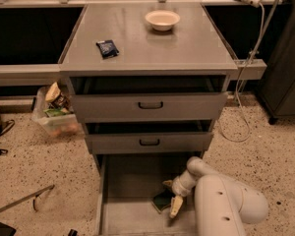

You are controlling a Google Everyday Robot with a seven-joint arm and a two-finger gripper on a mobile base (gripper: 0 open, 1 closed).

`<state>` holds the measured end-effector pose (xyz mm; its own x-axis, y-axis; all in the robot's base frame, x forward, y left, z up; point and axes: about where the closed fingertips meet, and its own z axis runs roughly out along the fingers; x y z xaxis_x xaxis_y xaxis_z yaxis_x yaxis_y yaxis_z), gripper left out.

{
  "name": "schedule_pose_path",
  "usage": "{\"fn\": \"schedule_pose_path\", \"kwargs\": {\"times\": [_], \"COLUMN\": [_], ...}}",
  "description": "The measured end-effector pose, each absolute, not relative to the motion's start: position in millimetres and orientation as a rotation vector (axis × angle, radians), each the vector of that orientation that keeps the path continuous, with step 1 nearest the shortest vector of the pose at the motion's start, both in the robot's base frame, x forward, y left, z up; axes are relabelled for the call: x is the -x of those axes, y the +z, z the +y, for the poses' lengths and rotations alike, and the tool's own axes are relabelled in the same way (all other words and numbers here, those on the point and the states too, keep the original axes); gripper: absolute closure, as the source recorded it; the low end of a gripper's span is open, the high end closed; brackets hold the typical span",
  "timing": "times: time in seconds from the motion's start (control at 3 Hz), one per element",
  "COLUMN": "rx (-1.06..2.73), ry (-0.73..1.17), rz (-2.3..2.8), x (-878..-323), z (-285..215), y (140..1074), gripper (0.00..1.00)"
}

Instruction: Pick sponge from bottom drawer and place on counter

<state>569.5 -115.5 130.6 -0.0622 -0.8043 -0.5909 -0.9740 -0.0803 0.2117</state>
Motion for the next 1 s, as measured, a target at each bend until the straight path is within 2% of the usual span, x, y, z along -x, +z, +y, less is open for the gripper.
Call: {"fn": "schedule_pose_path", "kwargs": {"times": [0.67, 1.0], "rx": [1.906, 1.906], "ry": [0.945, 0.945], "rz": [1.929, 1.929], "x": [-555.8, -555.8], "z": [-114.7, -114.7], "y": [107.0, 107.0], "gripper": [0.0, 0.1]}}
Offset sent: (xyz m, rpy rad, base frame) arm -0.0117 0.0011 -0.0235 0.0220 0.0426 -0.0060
